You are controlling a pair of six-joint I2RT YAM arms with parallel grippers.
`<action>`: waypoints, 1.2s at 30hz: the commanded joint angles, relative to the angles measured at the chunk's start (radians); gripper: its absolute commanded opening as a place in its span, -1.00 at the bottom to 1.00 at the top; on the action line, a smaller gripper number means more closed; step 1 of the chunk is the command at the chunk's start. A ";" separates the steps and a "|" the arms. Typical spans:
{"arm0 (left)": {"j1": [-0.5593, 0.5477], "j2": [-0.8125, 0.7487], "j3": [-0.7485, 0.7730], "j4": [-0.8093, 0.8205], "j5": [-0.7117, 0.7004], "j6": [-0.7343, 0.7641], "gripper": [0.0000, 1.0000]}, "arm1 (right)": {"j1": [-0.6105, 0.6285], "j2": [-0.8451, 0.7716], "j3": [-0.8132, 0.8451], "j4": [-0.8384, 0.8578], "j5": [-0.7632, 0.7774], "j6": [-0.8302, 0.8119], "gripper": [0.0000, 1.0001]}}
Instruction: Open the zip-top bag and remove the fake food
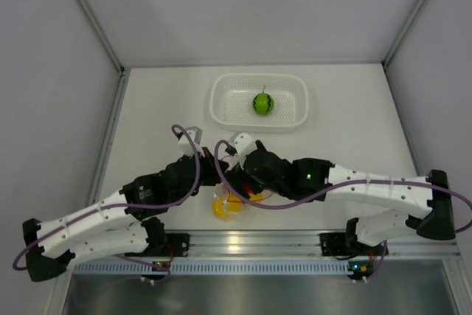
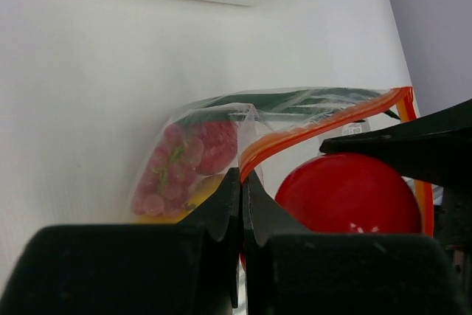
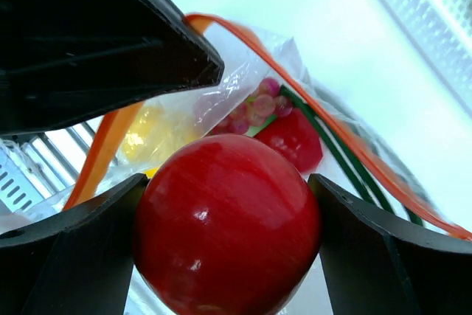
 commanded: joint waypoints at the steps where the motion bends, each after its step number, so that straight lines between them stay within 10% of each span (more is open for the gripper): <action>1: -0.001 0.003 0.039 0.030 0.017 0.047 -1.00 | 0.019 -0.078 0.016 0.084 0.030 -0.109 -0.19; 13: -0.001 -0.033 0.021 -0.030 -0.112 0.021 -1.00 | 0.013 -0.319 0.005 0.245 0.085 -0.116 -0.33; 20: -0.001 -0.034 0.028 -0.108 -0.207 -0.007 -1.00 | -0.245 -0.370 0.051 0.192 0.119 -0.072 -0.36; 25: -0.001 -0.048 0.044 -0.113 -0.204 0.001 -1.00 | -0.550 -0.215 0.103 0.093 0.122 -0.075 -0.34; 36: -0.001 -0.057 0.090 -0.116 -0.143 0.006 -1.00 | -0.812 0.202 0.172 0.227 -0.084 -0.135 -0.28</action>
